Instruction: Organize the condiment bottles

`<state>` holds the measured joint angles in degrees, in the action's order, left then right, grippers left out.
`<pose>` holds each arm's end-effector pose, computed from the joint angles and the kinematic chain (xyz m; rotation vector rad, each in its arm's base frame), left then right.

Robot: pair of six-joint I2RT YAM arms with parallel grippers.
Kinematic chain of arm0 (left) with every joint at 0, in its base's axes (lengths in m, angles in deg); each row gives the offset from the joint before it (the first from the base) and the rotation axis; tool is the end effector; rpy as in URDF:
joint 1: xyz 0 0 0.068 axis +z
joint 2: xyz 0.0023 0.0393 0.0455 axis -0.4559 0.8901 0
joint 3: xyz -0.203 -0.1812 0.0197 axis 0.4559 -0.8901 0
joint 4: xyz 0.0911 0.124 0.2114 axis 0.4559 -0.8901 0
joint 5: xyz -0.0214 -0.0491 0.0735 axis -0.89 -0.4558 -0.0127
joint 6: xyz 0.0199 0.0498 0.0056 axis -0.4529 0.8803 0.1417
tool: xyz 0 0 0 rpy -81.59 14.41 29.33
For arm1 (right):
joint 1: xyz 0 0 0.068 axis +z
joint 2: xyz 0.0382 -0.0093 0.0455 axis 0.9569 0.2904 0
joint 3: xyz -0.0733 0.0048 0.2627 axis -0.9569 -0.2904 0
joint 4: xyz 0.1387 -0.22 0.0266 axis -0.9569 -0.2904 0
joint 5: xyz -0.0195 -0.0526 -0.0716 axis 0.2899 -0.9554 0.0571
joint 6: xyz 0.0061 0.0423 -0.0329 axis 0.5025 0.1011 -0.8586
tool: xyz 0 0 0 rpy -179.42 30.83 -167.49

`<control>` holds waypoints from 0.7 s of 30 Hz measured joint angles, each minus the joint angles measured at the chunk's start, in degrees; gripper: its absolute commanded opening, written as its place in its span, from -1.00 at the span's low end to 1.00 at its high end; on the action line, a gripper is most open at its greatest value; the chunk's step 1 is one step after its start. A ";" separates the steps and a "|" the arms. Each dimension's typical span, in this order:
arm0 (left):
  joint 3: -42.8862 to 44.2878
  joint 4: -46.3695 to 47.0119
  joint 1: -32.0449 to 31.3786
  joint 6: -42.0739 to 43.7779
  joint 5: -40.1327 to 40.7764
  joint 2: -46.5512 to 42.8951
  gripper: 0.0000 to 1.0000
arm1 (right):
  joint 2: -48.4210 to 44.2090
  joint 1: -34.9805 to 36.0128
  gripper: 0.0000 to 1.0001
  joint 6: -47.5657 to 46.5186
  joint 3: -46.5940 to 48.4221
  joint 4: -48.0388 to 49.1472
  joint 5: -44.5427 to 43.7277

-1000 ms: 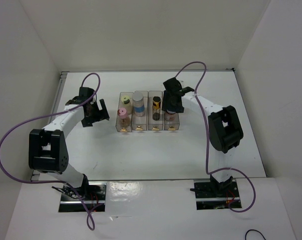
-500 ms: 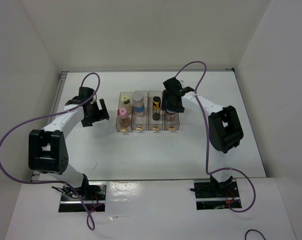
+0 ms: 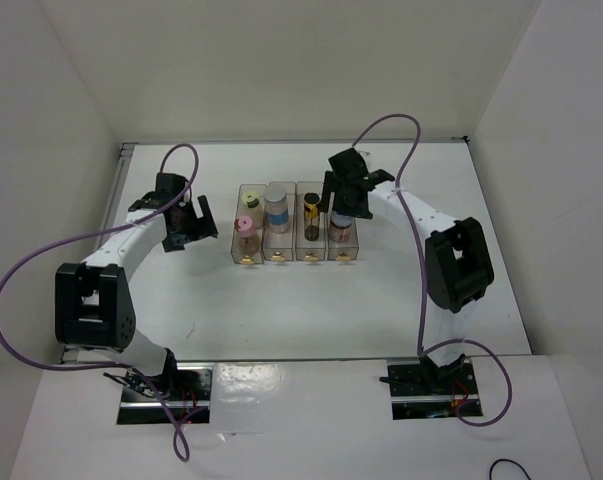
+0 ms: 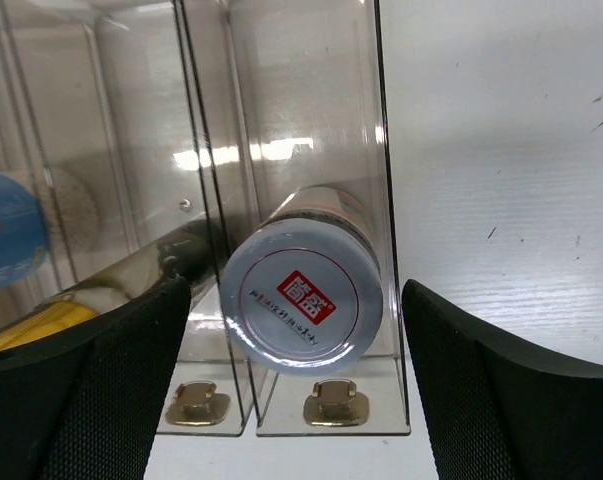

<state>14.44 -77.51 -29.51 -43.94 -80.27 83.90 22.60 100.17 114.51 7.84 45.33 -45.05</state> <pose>0.3185 -0.0123 0.2316 -0.5922 2.4919 -0.1738 0.3663 0.1771 0.2377 0.1592 2.5028 0.0861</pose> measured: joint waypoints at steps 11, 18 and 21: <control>0.00 0.26 0.02 0.02 0.02 -1.90 1.00 | -7.61 -0.74 0.97 0.20 1.01 -0.42 -2.54; -0.42 0.57 0.02 -0.07 0.11 -7.37 1.00 | -22.93 -4.02 0.97 0.76 -7.58 1.73 -4.63; -1.05 1.55 0.02 -0.09 0.48 -12.24 1.00 | -29.35 -4.85 0.97 0.92 -11.80 3.06 -5.42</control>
<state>13.39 -75.95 -29.49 -44.02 -79.79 71.66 -6.76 95.32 115.42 -3.97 48.39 -50.47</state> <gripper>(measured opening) 0.999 0.985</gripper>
